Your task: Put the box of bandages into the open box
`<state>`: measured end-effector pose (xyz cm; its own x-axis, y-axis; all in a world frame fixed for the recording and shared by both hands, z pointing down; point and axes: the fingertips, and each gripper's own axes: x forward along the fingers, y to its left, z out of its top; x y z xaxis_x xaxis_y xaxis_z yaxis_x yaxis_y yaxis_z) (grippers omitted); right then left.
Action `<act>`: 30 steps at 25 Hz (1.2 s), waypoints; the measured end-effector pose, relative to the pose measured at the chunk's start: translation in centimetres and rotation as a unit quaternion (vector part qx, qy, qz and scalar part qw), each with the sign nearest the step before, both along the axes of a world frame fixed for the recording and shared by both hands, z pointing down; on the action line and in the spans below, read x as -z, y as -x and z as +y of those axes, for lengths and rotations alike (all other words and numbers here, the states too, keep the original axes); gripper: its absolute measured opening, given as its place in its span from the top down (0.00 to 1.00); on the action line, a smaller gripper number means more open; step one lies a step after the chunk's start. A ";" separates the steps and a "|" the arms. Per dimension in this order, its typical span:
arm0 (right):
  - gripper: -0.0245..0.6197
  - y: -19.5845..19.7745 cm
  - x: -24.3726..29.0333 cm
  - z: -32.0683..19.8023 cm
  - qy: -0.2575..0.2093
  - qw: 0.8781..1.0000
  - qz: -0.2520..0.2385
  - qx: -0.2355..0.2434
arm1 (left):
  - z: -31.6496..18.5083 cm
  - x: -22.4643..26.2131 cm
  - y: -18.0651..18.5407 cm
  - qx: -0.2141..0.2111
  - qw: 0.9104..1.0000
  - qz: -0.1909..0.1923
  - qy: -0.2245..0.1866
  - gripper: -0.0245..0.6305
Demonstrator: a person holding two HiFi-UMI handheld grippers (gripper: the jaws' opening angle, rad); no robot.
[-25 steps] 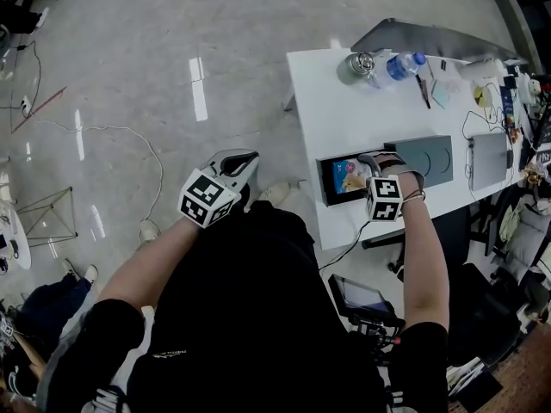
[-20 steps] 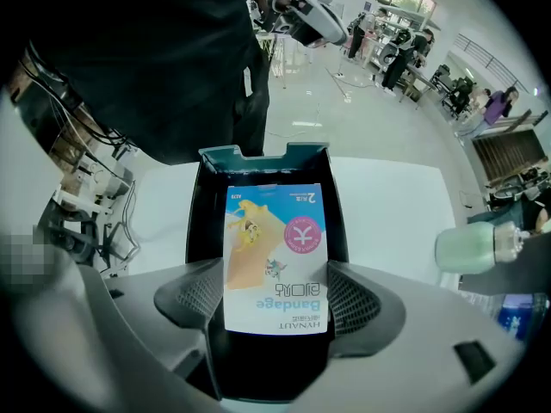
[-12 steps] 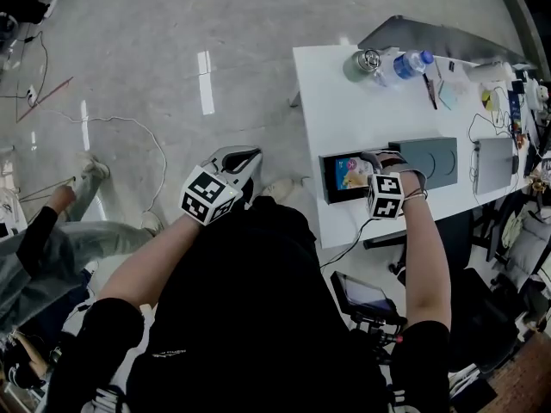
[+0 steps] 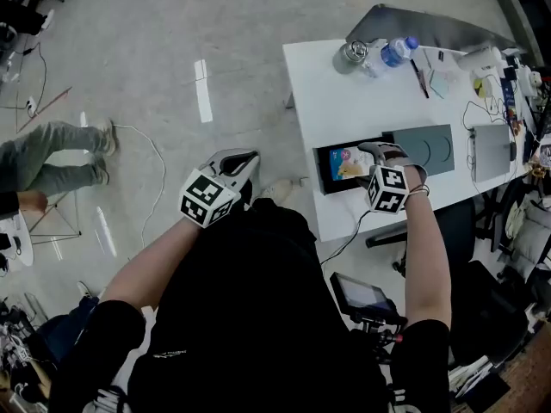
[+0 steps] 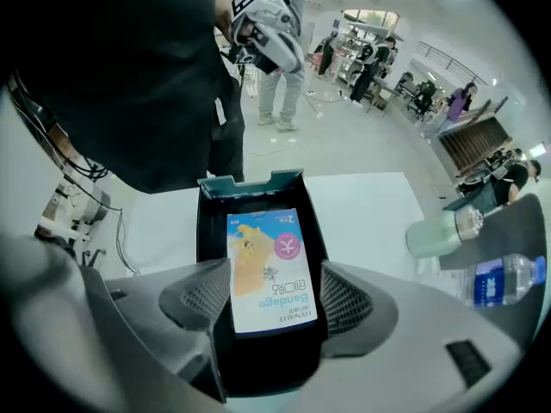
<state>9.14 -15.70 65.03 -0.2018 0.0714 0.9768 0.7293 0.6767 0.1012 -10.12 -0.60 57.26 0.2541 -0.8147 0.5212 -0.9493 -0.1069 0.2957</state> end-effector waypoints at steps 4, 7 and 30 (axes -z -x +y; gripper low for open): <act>0.60 0.9 1.9 -0.3 -0.012 0.998 -0.058 -0.036 | 0.1 0.5 -0.5 -0.017 1.000 -0.008 -0.002 0.95; 0.64 1.0 3.2 -0.9 -0.020 0.994 -0.086 -0.063 | -0.5 0.7 -0.5 -0.030 0.999 -0.011 -0.003 0.95; 0.92 -1.9 11.9 0.7 -0.014 0.848 -0.273 -0.454 | -4.6 2.2 1.1 -0.186 0.981 0.000 -0.055 0.95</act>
